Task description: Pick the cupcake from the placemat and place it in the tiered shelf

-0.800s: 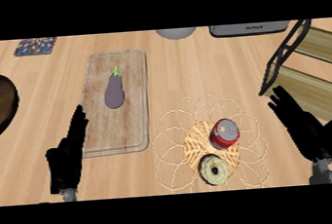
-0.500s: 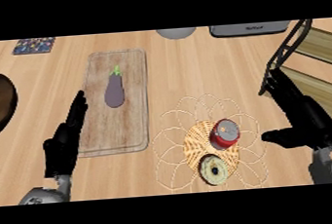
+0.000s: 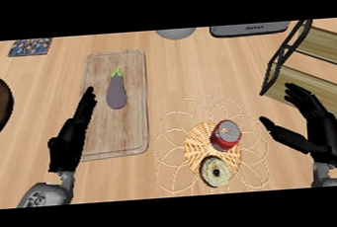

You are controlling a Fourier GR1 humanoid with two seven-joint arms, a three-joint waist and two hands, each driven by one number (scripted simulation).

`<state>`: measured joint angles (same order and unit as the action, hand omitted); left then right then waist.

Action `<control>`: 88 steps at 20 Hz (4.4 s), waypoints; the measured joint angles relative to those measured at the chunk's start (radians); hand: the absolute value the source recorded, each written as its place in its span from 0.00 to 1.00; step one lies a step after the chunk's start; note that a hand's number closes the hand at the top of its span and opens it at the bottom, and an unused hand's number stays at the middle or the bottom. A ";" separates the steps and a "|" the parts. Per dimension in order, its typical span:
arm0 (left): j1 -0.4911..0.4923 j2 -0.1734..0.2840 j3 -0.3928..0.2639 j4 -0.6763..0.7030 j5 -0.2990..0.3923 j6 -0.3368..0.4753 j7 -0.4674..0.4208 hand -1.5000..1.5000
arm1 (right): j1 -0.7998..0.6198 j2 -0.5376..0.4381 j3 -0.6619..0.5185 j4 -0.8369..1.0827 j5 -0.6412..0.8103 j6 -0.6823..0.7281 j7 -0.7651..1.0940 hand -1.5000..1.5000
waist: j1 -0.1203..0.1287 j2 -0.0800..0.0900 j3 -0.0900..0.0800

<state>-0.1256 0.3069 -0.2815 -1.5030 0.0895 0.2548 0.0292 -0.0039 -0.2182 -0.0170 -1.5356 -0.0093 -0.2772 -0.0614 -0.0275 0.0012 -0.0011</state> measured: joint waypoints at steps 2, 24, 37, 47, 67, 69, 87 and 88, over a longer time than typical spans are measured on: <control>-0.010 -0.003 0.004 0.009 0.004 -0.016 -0.006 0.50 | 0.054 0.059 0.000 -0.009 0.004 -0.044 -0.099 0.00 | 0.005 -0.001 0.001; -0.085 -0.039 0.053 0.088 -0.013 -0.080 -0.015 0.50 | 0.061 -0.301 0.264 -0.595 0.183 0.348 0.580 0.00 | 0.026 -0.003 -0.002; -0.071 -0.076 0.065 0.083 -0.055 -0.092 -0.019 0.50 | -0.142 -0.253 0.495 -0.772 0.334 0.526 1.086 0.00 | 0.030 -0.003 0.000; -0.069 -0.089 0.103 0.074 -0.075 -0.130 -0.006 0.50 | -0.142 -0.145 0.604 -0.760 0.513 0.531 1.113 0.00 | 0.027 -0.003 0.000; -0.059 -0.137 0.150 0.074 -0.129 -0.172 -0.013 0.50 | -0.071 0.022 0.645 -0.630 0.696 0.568 1.068 0.00 | 0.026 -0.002 0.001; -0.037 -0.146 0.144 0.061 -0.140 -0.171 -0.021 0.50 | -0.052 0.024 0.651 -0.636 0.711 0.575 1.063 0.00 | 0.027 -0.002 0.001; -0.031 -0.176 0.194 0.054 -0.177 -0.214 -0.012 0.50 | -0.010 0.097 0.635 -0.470 0.861 0.592 0.978 0.00 | 0.027 -0.003 0.000; -0.026 -0.177 0.196 0.052 -0.178 -0.217 -0.012 0.50 | -0.008 0.099 0.629 -0.454 0.864 0.588 0.968 0.00 | 0.027 -0.004 0.000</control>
<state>-0.1513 0.1297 -0.0854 -1.4511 -0.0889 0.0378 0.0172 -0.0117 -0.1194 0.6117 -1.9901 0.8548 0.3112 0.9065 -0.0006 -0.0025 -0.0012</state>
